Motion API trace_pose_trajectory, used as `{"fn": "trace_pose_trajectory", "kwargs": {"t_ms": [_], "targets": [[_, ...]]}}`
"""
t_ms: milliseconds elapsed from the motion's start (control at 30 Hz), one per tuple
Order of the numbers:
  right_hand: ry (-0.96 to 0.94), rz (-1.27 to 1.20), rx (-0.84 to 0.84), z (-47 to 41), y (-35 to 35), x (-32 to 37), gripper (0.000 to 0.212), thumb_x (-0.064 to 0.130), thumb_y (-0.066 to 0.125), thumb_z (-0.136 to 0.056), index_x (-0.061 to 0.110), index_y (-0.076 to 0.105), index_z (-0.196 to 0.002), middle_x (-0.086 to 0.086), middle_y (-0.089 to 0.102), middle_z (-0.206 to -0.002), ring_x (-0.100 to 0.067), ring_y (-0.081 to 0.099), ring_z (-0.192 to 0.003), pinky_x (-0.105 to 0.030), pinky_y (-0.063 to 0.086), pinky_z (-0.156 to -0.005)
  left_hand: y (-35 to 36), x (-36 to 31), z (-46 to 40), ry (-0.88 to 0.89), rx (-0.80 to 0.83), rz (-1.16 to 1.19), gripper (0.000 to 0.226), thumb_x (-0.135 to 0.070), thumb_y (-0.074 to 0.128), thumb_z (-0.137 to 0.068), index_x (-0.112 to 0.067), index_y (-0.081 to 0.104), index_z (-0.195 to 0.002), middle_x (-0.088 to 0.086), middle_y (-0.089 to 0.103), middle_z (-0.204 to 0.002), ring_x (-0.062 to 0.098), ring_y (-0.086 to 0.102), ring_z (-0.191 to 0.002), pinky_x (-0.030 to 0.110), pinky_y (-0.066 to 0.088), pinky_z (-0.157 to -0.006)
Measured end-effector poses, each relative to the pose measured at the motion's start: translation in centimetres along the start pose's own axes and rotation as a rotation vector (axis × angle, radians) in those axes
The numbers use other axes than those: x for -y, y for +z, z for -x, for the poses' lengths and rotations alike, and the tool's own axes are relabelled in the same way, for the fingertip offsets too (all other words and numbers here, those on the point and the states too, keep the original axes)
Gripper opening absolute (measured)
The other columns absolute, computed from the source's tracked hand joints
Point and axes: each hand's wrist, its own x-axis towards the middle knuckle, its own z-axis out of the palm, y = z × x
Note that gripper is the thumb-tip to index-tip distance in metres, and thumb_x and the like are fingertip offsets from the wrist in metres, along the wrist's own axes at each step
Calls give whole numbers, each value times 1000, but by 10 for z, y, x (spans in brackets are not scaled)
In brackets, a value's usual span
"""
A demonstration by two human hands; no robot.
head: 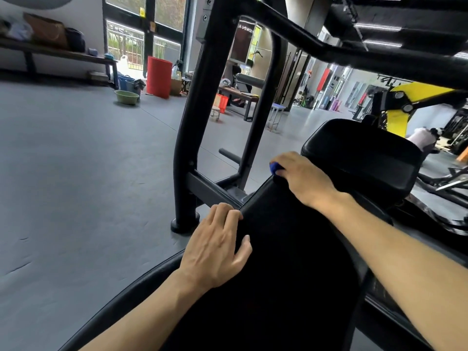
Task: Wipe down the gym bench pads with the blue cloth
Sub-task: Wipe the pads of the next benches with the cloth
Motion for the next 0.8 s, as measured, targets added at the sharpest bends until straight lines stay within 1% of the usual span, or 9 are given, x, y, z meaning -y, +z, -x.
{"fn": "trace_pose_trajectory", "kwargs": {"t_ms": [67,100,167,267,367,467,633,700,800], "targets": [[73,7,-74,9,6,9,10,22,53,-100,30,59,-104,9,55,-116,-18,53,-110,-42,48,-94,-1,0,0,45,35,0,39,-40,56,-92,-14,57,-122,-2,51,-125,18,51,-115,33,47,-96],[70,-10,-105,18,11,20,11,20,56,-98,28,59,-105,8,55,-117,-20,53,-112,-42,49,-95,-1,0,0,66,45,-5,43,-40,55,-93,-14,58,-126,-2,51,-130,18,50,-122,34,45,-100],[-32,-42,-117,44,23,46,19,17,60,-95,26,60,-113,5,55,-127,-20,51,-123,-41,48,-101,0,0,1,91,54,-6,46,-41,54,-94,-13,58,-130,-1,52,-135,19,48,-128,34,44,-104],[-136,-102,-71,98,23,66,40,11,63,-93,27,60,-130,9,48,-146,-12,41,-140,-30,45,-109,0,0,3,88,39,44,40,-35,58,-92,-9,61,-123,2,55,-131,20,52,-124,34,45,-104],[-197,-98,-5,142,8,65,47,9,66,-93,27,59,-136,12,45,-151,-7,36,-145,-24,42,-110,-1,1,3,86,12,55,38,-32,60,-92,-7,62,-120,4,56,-126,21,53,-119,30,45,-104],[-194,-80,20,135,0,64,48,10,66,-93,28,60,-136,13,47,-151,-5,35,-144,-23,42,-110,-1,-2,2,88,22,54,37,-31,60,-91,-6,62,-119,3,56,-122,21,53,-115,29,44,-102],[-116,-120,41,65,12,94,31,18,56,-100,29,62,-129,11,47,-144,-5,36,-137,-30,47,-103,1,-1,2,27,57,34,37,-37,55,-91,-8,59,-114,2,53,-117,19,50,-108,30,48,-92],[-132,-123,50,70,12,86,33,18,56,-100,29,61,-131,12,47,-145,-5,37,-138,-30,47,-104,2,2,3,43,57,25,38,-37,54,-92,-7,59,-115,3,53,-117,21,50,-107,35,50,-91],[-175,-133,-5,116,3,52,44,10,64,-95,26,61,-135,11,49,-148,-7,38,-142,-23,38,-113,3,2,2,87,38,9,40,-37,54,-93,-9,60,-121,3,53,-124,23,52,-115,40,50,-94]]}}
